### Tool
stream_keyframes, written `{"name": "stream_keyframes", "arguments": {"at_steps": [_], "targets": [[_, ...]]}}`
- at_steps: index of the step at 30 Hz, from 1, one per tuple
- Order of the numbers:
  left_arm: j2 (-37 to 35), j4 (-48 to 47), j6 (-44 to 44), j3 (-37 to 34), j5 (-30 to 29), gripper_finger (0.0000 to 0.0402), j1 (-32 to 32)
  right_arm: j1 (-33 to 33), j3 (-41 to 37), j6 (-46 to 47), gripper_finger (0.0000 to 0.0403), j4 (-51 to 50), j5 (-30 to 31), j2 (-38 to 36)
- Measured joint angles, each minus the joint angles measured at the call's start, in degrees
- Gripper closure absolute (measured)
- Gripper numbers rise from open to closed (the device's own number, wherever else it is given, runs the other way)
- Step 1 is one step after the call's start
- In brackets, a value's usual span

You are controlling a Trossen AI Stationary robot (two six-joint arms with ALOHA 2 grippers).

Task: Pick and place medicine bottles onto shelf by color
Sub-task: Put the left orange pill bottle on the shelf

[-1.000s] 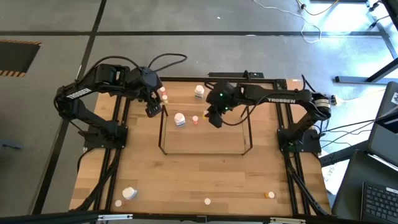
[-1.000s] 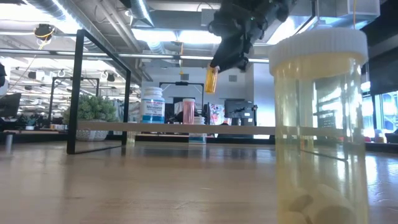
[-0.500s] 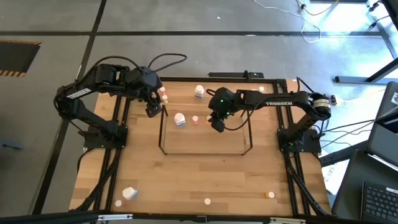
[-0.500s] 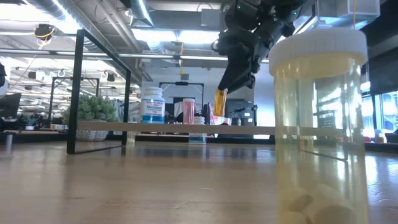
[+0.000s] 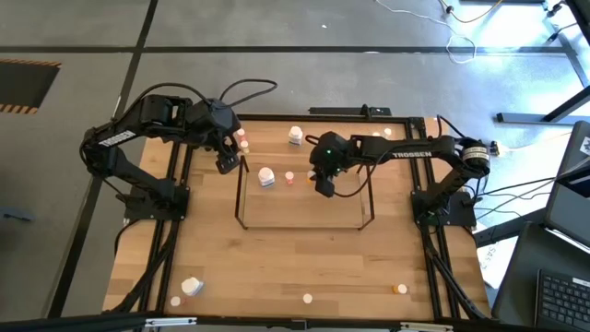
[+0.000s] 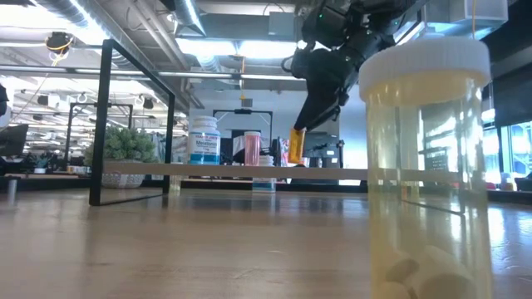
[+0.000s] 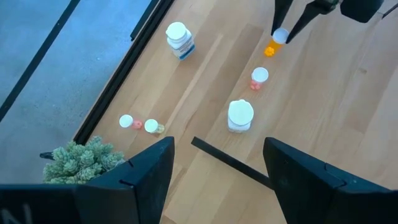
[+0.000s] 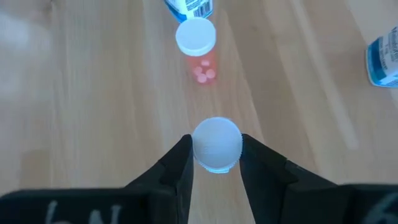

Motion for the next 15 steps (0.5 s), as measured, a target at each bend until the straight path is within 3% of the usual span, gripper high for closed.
{"name": "stream_keyframes", "arguments": {"at_steps": [15], "targets": [[0.0, 0.0, 0.0, 0.0, 0.0, 0.016, 0.0, 0.0, 0.0, -1.5, 0.0286, 0.4, -1.0, 0.0]]}}
